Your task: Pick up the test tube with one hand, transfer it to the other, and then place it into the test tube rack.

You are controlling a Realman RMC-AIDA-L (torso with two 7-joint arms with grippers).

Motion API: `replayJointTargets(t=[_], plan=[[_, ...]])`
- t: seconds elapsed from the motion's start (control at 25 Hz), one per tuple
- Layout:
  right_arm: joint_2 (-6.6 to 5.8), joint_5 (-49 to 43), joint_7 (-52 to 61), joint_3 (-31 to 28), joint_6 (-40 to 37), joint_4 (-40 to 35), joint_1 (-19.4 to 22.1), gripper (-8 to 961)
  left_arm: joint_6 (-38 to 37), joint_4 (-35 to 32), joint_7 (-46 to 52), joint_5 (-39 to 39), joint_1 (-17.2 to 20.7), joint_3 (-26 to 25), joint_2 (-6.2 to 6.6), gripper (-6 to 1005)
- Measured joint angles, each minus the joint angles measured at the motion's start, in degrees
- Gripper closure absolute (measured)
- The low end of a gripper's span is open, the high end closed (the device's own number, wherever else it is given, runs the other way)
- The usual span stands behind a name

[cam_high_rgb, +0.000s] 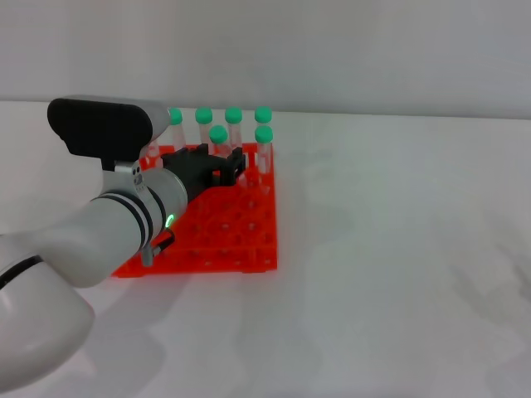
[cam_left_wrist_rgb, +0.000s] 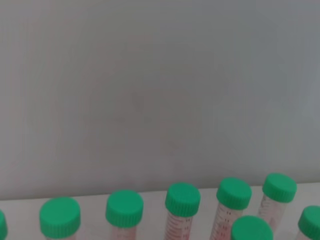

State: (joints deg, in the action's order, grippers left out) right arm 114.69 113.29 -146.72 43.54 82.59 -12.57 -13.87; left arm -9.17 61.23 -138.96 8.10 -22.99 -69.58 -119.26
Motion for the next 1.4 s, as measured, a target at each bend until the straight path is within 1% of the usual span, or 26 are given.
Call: replayJointTargets(t=[0.12, 0.28, 0.32, 0.44, 0.48, 0.56, 0.68, 0.72, 0.84, 0.92, 1.04, 1.08, 1.12, 1.2, 1.28, 1.4], plan=[[0.0, 0.0, 0.0, 0.1, 0.0, 0.5, -0.2, 84, 0.4, 0.3, -0.1, 0.3, 0.5, 0.4, -0.04, 621], [0.0, 0.0, 0.0, 0.2, 0.0, 0.6, -0.2, 84, 1.6, 1.8, -0.3, 0.5, 2.7, 1.7, -0.1, 434], [0.0, 0.0, 0.0, 0.2, 0.0, 0.6, -0.2, 84, 1.8, 2.7, -0.3, 0.7, 3.9, 2.1, -0.1, 387], [0.0, 0.0, 0.0, 0.1, 0.0, 0.6, -0.2, 84, 3.0, 5.6, -0.3, 2.0, 8.3, 2.7, -0.17, 174], [0.0, 0.0, 0.0, -0.1, 0.0, 0.7, -0.2, 84, 3.9, 6.2, -0.3, 2.5, 9.7, 2.8, -0.21, 174], [0.0, 0.0, -0.3, -0.4, -0.1, 1.0, -0.1, 84, 8.9, 6.9, -0.3, 3.2, 13.1, 2.7, -0.27, 175], [0.0, 0.0, -0.5, -1.1, -0.2, 1.3, 0.0, 84, 20.9, 5.8, -0.4, 3.5, 17.9, 1.4, -0.28, 176], [0.0, 0.0, -0.5, -2.8, -0.4, 1.8, 0.0, 84, 25.8, 4.5, -0.5, 3.4, 19.7, 0.5, -0.29, 176], [0.0, 0.0, -0.6, -5.6, -0.5, 2.6, 0.1, 83, 42.4, -1.2, -0.7, 2.6, 22.8, -2.3, -0.37, 177], [0.0, 0.0, -0.7, -7.8, -0.6, 3.1, 0.2, 83, 56.1, -8.8, -0.7, 0.4, 23.2, -4.4, -0.44, 177], [0.0, 0.0, -1.3, -11.0, -0.7, 4.2, 0.4, 85, 74.7, -23.8, -0.8, -7.7, 20.5, -5.9, -0.44, 178], [0.0, 0.0, -1.6, -13.1, -0.7, 5.1, 0.4, 85, 88.0, -36.2, -0.7, -16.0, 17.7, -5.9, -0.43, 178], [0.0, 0.0, -1.6, -13.1, -0.7, 5.1, 0.4, 86, 88.0, -36.2, -0.7, -16.0, 17.7, -5.9, -0.43, 178], [0.0, 0.0, -2.4, -14.6, -0.7, 5.9, 0.3, 86, 97.1, -44.8, -0.6, -22.1, 16.0, -5.6, -0.54, 179], [0.04, 0.0, -3.4, -15.2, -0.6, 6.4, 0.0, 87, 102.2, -50.1, -0.5, -26.3, 15.7, -5.4, -0.62, 179], [0.08, 0.4, -4.2, -16.0, -0.5, 6.5, 0.2, 89, 103.4, -51.9, -0.5, -29.1, 16.4, -5.4, -0.65, 180]])
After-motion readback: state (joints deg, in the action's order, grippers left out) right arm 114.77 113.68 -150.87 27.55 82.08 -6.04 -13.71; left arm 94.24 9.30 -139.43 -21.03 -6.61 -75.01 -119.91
